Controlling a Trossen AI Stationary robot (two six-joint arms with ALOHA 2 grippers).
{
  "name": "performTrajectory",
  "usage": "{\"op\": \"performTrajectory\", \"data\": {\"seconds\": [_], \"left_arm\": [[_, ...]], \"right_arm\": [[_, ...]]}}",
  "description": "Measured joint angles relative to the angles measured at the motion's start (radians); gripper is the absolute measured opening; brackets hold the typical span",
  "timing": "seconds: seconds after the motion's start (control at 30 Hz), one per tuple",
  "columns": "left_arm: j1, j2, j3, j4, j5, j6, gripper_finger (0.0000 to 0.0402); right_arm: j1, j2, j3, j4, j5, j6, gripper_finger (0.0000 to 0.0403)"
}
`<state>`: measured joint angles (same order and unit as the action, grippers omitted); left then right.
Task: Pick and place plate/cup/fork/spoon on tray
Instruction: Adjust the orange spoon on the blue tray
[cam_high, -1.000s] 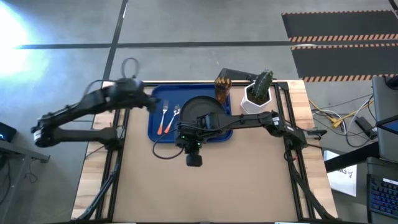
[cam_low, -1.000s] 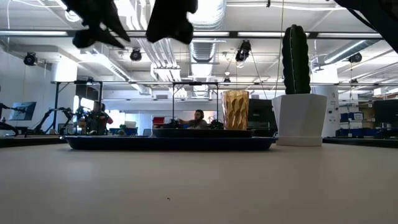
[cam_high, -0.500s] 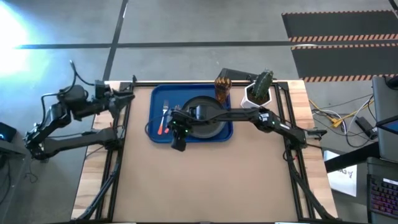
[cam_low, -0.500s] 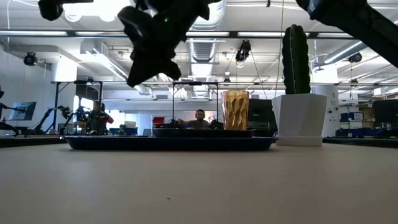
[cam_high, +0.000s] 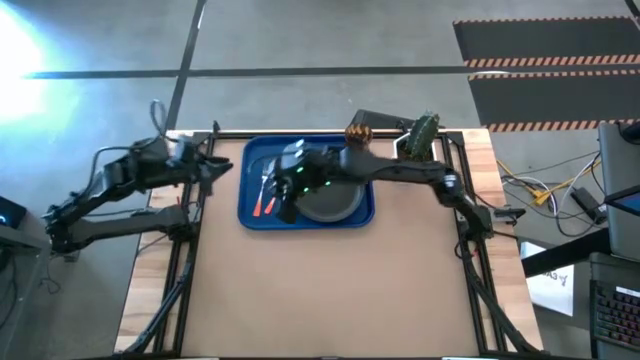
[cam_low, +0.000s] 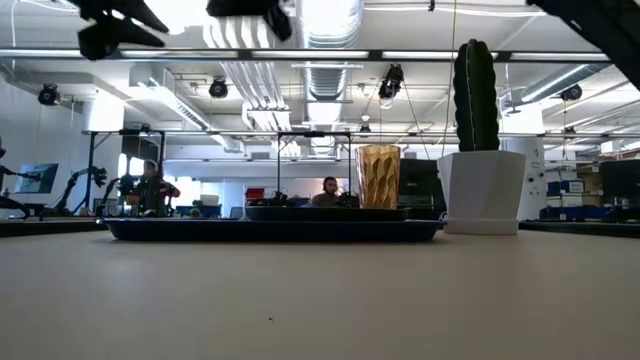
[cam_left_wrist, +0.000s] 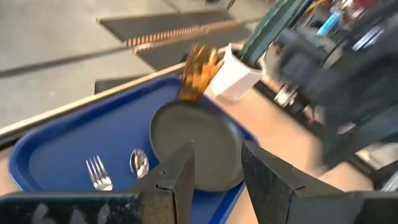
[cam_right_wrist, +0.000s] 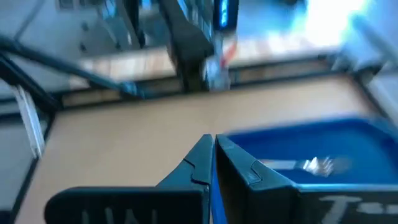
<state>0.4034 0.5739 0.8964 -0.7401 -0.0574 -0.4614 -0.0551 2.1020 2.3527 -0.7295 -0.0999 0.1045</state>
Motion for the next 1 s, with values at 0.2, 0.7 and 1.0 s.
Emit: {"op": "performTrajectory", "data": {"seconds": [0.2, 0.7, 1.0], "left_arm": [[0.0, 0.147, -0.079, 0.066, -0.005, 0.001, 0.0113], [0.036, 0.663, -0.076, 0.29, -0.181, 0.152, 0.0113], [0.092, 0.849, -0.069, 0.373, -0.096, 0.188, 0.0113]], "right_arm": [[0.028, -0.117, -0.002, 0.0, 0.033, -0.054, 0.0008], [0.088, -0.147, -0.003, -0.051, 0.033, -0.045, 0.0008], [0.1, -0.144, -0.003, -0.05, 0.042, -0.036, 0.0008]]}}
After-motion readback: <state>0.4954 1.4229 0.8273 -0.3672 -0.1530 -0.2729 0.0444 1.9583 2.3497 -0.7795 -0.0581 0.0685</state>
